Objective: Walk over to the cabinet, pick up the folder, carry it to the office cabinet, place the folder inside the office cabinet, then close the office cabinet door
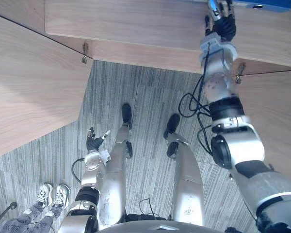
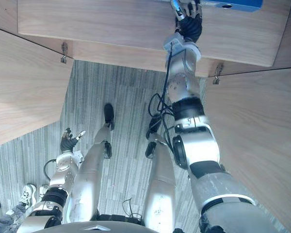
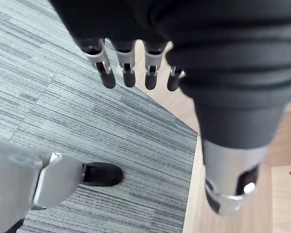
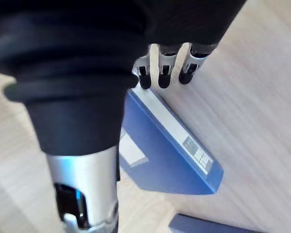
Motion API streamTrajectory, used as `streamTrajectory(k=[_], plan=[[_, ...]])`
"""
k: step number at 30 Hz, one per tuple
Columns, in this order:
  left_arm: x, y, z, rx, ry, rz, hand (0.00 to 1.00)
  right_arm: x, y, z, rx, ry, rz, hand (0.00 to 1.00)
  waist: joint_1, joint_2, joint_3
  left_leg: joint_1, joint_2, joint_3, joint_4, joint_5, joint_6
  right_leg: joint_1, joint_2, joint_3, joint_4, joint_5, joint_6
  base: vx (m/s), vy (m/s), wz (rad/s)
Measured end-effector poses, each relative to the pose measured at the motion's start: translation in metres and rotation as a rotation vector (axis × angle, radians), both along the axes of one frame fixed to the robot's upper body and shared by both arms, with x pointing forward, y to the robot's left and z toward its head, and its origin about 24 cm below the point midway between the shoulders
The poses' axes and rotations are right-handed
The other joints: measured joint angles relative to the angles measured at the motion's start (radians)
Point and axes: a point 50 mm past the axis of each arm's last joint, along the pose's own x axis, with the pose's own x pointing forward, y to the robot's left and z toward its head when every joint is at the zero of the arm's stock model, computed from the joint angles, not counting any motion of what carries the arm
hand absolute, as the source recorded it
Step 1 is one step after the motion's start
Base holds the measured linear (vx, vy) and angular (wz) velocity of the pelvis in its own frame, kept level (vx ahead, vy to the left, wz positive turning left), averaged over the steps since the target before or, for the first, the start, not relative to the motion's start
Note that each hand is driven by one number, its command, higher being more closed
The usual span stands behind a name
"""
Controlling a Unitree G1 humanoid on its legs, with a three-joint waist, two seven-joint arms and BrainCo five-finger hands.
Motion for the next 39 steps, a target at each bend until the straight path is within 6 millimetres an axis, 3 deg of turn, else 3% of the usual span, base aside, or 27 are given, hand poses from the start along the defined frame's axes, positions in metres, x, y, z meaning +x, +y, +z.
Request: streamTrajectory(k=[5,11,14,17,23,27,28,34,39], plan=[[0.001,0.001,0.003,0.004,-0.011,0.003,0.00,-0.036,-0.014,-0.015,-0.041,-0.125,-0.109,0.00,-0.018,-0.001,-0.001,0.006,0.007,0.014,0.040,-0.028,0.009,0.026,0.007,0.013,-0.020,0.007,0.010,0.00,-0.032,-0.11],[0.000,0.003,0.008,0.037,-0.028,-0.001,0.00,-0.068,-0.005,-0.049,-0.247,-0.124,-0.189,0.00,-0.028,-0.007,-0.003,0.051,0.018,0.042,0.059,-0.057,0.007,0.072,0.022,0.040,-0.054,0.016,0.017,0.00,-0.039,-0.15],[-0.004,0.008,0.007,0.062,-0.028,0.001,0.00,-0.071,0.001,-0.060,-0.314,-0.102,-0.206,0.00,-0.025,-0.029,-0.015,0.062,0.031,0.057,0.059,-0.062,0.005,0.084,0.038,0.052,-0.081,0.027,0.026,0.02,-0.058,-0.19],[-0.006,0.007,0.005,0.067,-0.013,-0.003,0.00,-0.075,0.004,-0.064,-0.393,-0.100,-0.246,0.00,-0.028,-0.036,-0.018,0.082,0.032,0.061,0.051,-0.062,0.006,0.107,0.041,0.053,-0.093,0.039,0.021,0.04,-0.043,-0.06],[-0.014,0.010,-0.002,0.117,0.017,-0.015,0.00,-0.082,0.027,-0.092,-0.763,-0.012,-0.363,0.00,-0.030,-0.044,-0.021,0.147,0.033,0.067,0.049,-0.078,0.011,0.185,0.045,0.056,-0.133,0.046,0.029,0.04,-0.034,-0.04],[-0.015,0.011,-0.002,0.151,0.024,-0.026,0.00,-0.078,0.030,-0.102,-0.947,0.043,-0.447,0.00,-0.029,-0.053,-0.024,0.168,0.033,0.070,0.045,-0.080,0.012,0.211,0.047,0.057,-0.149,0.053,0.031,0.01,-0.035,-0.02],[-0.015,0.013,-0.002,0.158,0.026,-0.025,0.00,-0.074,0.030,-0.107,-0.997,0.069,-0.466,1.00,-0.028,-0.056,-0.024,0.178,0.032,0.072,0.039,-0.080,0.012,0.219,0.047,0.058,-0.154,0.054,0.032,-0.01,-0.034,-0.01],[-0.015,0.020,-0.002,0.199,0.031,-0.016,0.00,-0.053,0.030,-0.112,-1.248,0.137,-0.578,1.00,-0.027,-0.062,-0.025,0.182,0.031,0.075,0.009,-0.072,0.012,0.216,0.050,0.057,-0.174,0.056,0.029,-0.02,-0.040,-0.02],[-0.016,0.022,-0.002,0.204,0.037,-0.004,0.00,-0.030,0.038,-0.093,-1.372,0.115,-0.628,1.00,-0.022,-0.062,-0.025,0.148,0.032,0.071,0.008,-0.062,0.007,0.179,0.050,0.056,-0.168,0.067,0.028,0.01,-0.044,0.00]])
